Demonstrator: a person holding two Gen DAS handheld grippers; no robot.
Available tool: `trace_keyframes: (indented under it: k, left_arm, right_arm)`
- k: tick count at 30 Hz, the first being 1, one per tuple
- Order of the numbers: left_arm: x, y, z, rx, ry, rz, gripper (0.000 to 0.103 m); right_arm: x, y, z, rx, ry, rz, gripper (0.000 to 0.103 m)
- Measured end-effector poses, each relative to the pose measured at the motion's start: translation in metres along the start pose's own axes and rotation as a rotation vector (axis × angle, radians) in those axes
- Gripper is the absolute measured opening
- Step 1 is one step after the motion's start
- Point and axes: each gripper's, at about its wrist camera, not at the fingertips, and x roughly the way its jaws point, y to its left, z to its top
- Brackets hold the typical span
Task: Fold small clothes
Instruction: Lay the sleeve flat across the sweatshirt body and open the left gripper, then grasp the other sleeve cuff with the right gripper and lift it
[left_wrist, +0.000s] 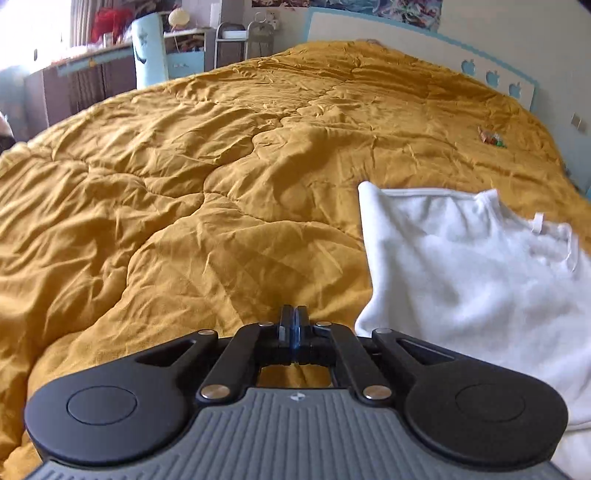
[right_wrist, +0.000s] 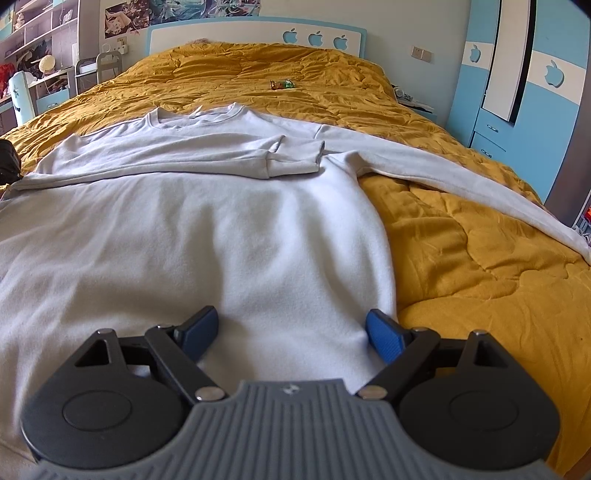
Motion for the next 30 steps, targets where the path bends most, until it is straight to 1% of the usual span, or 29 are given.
trace_keyframes:
  k: [1,2,3,4,5,6,7,8,9,10,11,13,14,16,19,20,21,23,24,25,26,28,29,30]
  left_arm:
    - [-0.008,0.010,0.004,-0.035,-0.012,-0.051,0.001]
    - [-0.017,0.018,0.009,-0.050,-0.033,-0.081,0.004]
    - [-0.027,0.022,0.012,-0.047,-0.057,-0.092,0.008]
    - [-0.037,0.025,0.015,-0.027,-0.078,-0.094,0.012]
    - [-0.045,0.025,0.017,-0.004,-0.094,-0.094,0.020]
    - [-0.054,0.024,0.019,0.022,-0.108,-0.090,0.024]
    - [-0.062,0.022,0.019,0.048,-0.121,-0.089,0.025]
    - [-0.069,0.019,0.020,0.071,-0.134,-0.088,0.031]
    - [-0.077,0.016,0.019,0.089,-0.150,-0.086,0.040]
    - [-0.086,0.014,0.016,0.101,-0.169,-0.089,0.045]
    - [-0.093,0.012,0.014,0.107,-0.187,-0.088,0.052]
    - [-0.108,0.006,0.010,0.118,-0.223,-0.091,0.055]
    - [-0.116,0.000,0.007,0.133,-0.232,-0.098,0.059]
    - [-0.128,-0.012,0.003,0.165,-0.225,-0.131,0.062]
    - [-0.141,-0.033,-0.006,0.217,-0.210,-0.183,0.068]
    - [-0.145,-0.043,-0.012,0.245,-0.209,-0.197,0.074]
    - [-0.150,-0.052,-0.018,0.271,-0.208,-0.205,0.078]
    - [-0.159,-0.068,-0.031,0.297,-0.218,-0.220,0.079]
    - [-0.164,-0.075,-0.039,0.299,-0.217,-0.236,0.082]
    - [-0.169,-0.081,-0.047,0.292,-0.203,-0.258,0.084]
    - [-0.171,-0.087,-0.052,0.283,-0.174,-0.276,0.086]
    - [-0.174,-0.099,-0.061,0.279,-0.099,-0.311,0.086]
    - [-0.175,-0.103,-0.064,0.277,-0.073,-0.331,0.086]
    - [-0.176,-0.105,-0.067,0.278,-0.059,-0.358,0.086]
  right_arm:
    - [0.000,-0.001,-0.001,-0.002,-0.003,0.007,0.084]
    - [0.001,-0.003,-0.001,0.000,-0.006,0.017,0.084]
    - [0.002,-0.005,-0.001,0.004,-0.009,0.028,0.084]
    - [0.002,-0.007,-0.002,0.008,-0.014,0.040,0.084]
    - [0.001,-0.009,-0.002,0.013,-0.020,0.051,0.084]
    - [0.000,-0.012,-0.002,0.021,-0.031,0.060,0.084]
    - [-0.002,-0.014,-0.002,0.030,-0.045,0.067,0.084]
    - [-0.005,-0.016,-0.002,0.041,-0.059,0.075,0.083]
    - [-0.010,-0.020,-0.002,0.054,-0.077,0.085,0.083]
    - [-0.014,-0.023,-0.002,0.064,-0.092,0.094,0.083]
    - [-0.018,-0.028,-0.001,0.074,-0.106,0.100,0.083]
    - [-0.028,-0.042,0.000,0.113,-0.134,0.114,0.083]
    - [-0.031,-0.052,0.002,0.142,-0.142,0.109,0.083]
    - [-0.036,-0.077,0.005,0.242,-0.145,0.104,0.083]
    - [-0.041,-0.132,0.008,0.486,-0.162,0.137,0.082]
    - [-0.042,-0.152,0.008,0.567,-0.168,0.137,0.082]
    - [-0.042,-0.171,0.008,0.641,-0.172,0.127,0.082]
    - [-0.044,-0.211,0.007,0.774,-0.184,0.081,0.083]
    - [-0.044,-0.229,0.007,0.825,-0.182,0.070,0.083]
    - [-0.043,-0.248,0.007,0.874,-0.178,0.065,0.083]
    - [-0.038,-0.267,0.007,0.922,-0.151,0.056,0.082]
    - [-0.024,-0.304,0.006,1.030,-0.058,0.060,0.082]
    - [-0.020,-0.318,0.002,1.089,-0.057,0.083,0.082]
    - [-0.016,-0.339,-0.006,1.186,-0.086,0.133,0.082]
